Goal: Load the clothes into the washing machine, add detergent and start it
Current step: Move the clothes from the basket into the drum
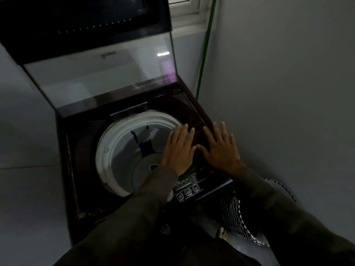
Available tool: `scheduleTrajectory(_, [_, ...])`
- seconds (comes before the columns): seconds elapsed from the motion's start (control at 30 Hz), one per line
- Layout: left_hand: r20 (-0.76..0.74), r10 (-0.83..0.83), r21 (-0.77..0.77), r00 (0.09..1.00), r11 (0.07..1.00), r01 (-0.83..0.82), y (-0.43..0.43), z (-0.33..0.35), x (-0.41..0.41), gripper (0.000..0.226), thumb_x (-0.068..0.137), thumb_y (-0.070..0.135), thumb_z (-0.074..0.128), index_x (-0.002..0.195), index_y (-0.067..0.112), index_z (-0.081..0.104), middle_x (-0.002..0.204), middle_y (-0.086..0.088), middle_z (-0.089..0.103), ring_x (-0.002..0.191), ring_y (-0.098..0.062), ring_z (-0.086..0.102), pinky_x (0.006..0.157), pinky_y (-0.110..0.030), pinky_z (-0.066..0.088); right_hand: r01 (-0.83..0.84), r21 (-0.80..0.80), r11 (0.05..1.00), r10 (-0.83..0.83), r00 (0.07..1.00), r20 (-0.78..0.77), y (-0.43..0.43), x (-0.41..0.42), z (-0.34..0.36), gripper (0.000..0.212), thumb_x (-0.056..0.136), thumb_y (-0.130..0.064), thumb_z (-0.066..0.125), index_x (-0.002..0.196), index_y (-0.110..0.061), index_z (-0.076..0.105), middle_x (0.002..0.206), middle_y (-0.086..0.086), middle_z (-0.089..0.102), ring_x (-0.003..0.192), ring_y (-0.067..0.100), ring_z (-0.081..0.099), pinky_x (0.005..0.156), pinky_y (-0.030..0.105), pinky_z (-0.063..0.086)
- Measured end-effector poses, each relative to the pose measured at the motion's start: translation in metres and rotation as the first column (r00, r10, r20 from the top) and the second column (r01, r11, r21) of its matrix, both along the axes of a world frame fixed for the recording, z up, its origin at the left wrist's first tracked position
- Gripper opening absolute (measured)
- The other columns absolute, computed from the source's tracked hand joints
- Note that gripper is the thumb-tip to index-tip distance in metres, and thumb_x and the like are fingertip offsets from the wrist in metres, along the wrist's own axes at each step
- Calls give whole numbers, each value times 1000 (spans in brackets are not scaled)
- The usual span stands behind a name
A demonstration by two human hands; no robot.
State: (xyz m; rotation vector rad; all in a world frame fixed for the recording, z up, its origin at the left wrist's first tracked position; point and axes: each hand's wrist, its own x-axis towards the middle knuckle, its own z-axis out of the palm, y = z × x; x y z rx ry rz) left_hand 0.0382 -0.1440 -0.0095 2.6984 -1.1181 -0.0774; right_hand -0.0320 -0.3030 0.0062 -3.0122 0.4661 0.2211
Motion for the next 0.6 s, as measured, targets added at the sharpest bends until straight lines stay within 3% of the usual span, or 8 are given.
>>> scheduleTrajectory(0.07, [15,-19,6,1000,1000,19,-24,3,-14,66,100,48,11,157,15,15,165,-11,10,153,-30,3,122,-49,14,41,-12,999,-41,999,31,-19,-21,1,84,87,-73,3,158,-28,2,166,9,-3,151,32,-12,118,58,11])
scheduleTrajectory(0.3, [3,-134,21,991,991,134,-107,4,-66,59,106,40,27,158,18,9,166,-8,3,153,-28,-5,123,-49,7,196,57,979,-200,977,70,-83,-94,-9,78,95,-71,18,158,-26,8,165,11,1,152,33,-7,118,58,16])
scheduleTrajectory(0.43, [-32,-244,66,969,967,246,-154,-2,-102,60,107,41,23,158,17,3,166,-10,-4,152,-28,-11,124,-47,2,262,117,958,-268,962,42,-115,-137,-26,72,99,-62,20,158,-24,5,165,12,-3,151,33,-10,118,57,14])
scheduleTrajectory(0.6, [-64,-373,113,926,919,378,-211,-27,-144,60,107,41,23,158,15,7,166,-11,1,152,-29,-7,124,-45,4,359,191,913,-355,933,-56,-150,-187,-65,70,102,-50,32,158,-21,2,165,13,-7,151,32,-14,120,57,13])
